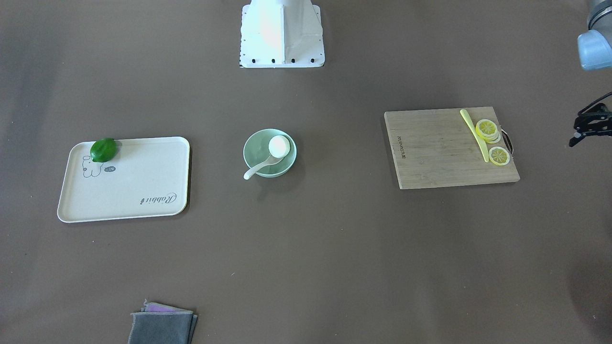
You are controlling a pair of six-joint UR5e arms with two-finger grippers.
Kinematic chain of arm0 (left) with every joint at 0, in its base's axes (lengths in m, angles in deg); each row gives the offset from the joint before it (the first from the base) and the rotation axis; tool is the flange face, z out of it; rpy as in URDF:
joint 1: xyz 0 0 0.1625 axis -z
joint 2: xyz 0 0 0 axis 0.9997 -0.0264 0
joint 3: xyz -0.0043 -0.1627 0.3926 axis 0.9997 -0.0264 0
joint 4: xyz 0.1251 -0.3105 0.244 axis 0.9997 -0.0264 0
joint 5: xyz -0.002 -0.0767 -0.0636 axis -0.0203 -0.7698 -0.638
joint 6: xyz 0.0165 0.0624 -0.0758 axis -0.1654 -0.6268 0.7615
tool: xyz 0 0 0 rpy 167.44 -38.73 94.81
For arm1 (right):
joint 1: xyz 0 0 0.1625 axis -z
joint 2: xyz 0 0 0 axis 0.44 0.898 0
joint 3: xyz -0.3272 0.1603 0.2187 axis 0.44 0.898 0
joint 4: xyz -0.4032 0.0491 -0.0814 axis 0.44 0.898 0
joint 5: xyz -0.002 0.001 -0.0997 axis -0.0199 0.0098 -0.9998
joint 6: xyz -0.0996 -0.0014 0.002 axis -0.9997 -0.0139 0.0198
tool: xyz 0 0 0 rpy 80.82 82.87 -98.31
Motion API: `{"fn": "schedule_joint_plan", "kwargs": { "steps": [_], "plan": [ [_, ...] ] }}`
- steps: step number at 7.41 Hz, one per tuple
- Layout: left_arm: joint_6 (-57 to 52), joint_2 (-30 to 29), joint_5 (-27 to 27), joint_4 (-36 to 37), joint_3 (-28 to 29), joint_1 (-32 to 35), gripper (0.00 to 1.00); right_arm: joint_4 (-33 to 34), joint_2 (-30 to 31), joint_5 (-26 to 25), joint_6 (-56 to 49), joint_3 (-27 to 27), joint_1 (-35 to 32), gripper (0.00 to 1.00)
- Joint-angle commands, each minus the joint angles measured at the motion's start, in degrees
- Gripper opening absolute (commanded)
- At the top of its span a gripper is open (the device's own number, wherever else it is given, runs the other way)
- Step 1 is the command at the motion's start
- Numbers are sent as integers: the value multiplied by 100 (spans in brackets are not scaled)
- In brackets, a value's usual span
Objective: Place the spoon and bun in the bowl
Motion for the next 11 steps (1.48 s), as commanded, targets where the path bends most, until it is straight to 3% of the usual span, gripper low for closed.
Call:
{"fn": "schedule_joint_plan", "kwargs": {
  "steps": [1, 2, 4, 5, 11],
  "plan": [
    [-189, 337, 63, -69, 780, 461, 98, -28, -16, 3, 1, 55, 0, 100],
    [-137, 293, 72, -113, 890, 638, 98, -36, -24, 3, 10, 46, 0, 100],
    [-206, 22, 107, 1441, 499, 937, 98, -28, -33, 3, 1, 46, 0, 100],
    [-146, 99, 107, 1807, 148, 982, 98, -28, -33, 3, 10, 55, 0, 100],
    [-207, 310, 64, 1706, -164, 965, 98, -28, -7, 223, 10, 46, 0, 100]
  ]
}}
